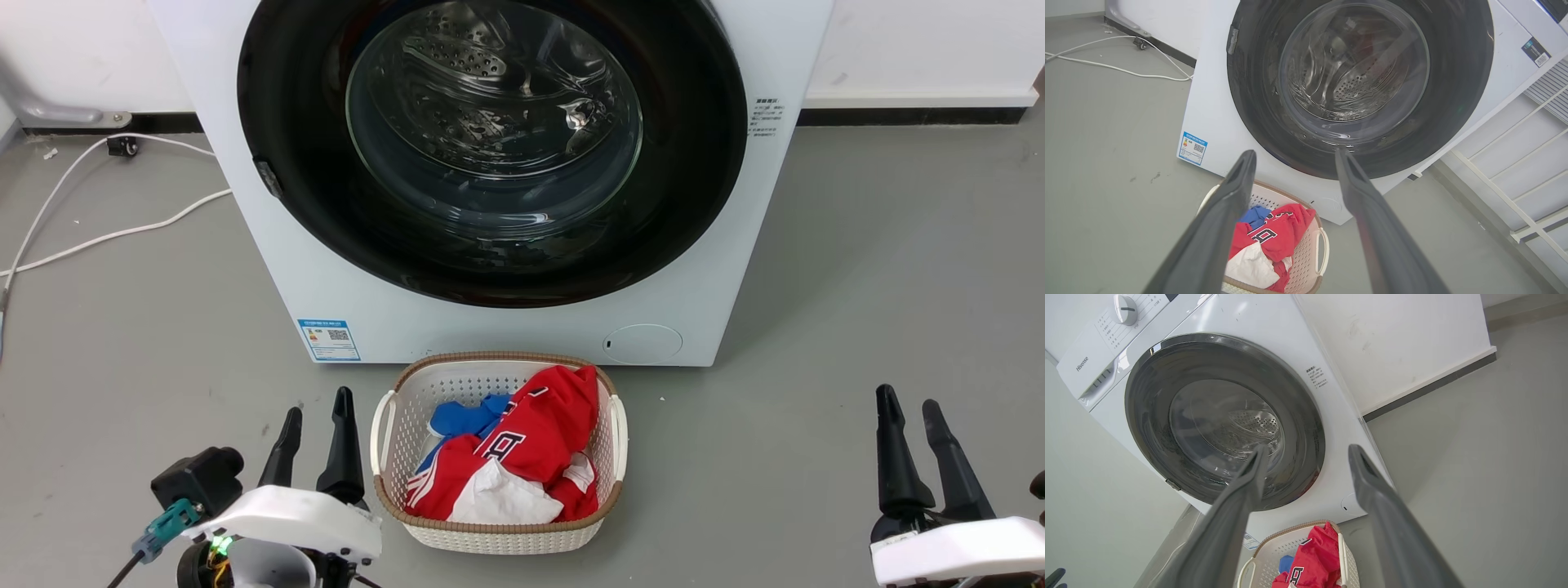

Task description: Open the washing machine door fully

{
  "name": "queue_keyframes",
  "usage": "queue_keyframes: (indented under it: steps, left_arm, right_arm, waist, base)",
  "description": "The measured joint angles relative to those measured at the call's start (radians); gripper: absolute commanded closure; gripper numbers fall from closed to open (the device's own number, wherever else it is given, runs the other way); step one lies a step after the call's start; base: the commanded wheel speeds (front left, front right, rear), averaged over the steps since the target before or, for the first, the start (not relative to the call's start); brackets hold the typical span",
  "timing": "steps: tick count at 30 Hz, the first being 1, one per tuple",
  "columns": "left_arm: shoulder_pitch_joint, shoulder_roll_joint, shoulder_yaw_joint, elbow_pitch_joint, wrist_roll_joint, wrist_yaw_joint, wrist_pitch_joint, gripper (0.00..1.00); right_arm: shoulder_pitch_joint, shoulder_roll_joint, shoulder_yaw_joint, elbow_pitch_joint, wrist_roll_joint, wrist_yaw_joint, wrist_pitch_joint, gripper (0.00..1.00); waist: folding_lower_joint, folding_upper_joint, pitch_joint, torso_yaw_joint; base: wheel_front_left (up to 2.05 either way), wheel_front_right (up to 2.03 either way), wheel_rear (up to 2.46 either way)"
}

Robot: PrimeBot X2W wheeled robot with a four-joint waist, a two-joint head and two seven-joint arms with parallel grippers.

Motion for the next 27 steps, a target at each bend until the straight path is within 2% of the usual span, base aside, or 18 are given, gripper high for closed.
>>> queue_keyframes:
  steps: [10,27]
  left_arm:
    - [0.011,0.010,-0.031,-0.026,0.097,0.015,-0.027,0.00]
    - [0.031,-0.001,-0.044,-0.037,0.264,-0.002,-0.070,0.00]
  right_arm:
    - [0.015,0.000,0.006,-0.036,-0.116,0.000,-0.029,0.00]
    - [0.051,0.000,0.011,-0.084,-0.287,0.000,-0.072,0.00]
  waist:
    - [0.0000,0.0000,-0.002,0.002]
    - [0.0000,0.0000,-0.007,0.004]
  base:
    - [0.00,0.00,0.00]
    - [0.00,0.00,0.00]
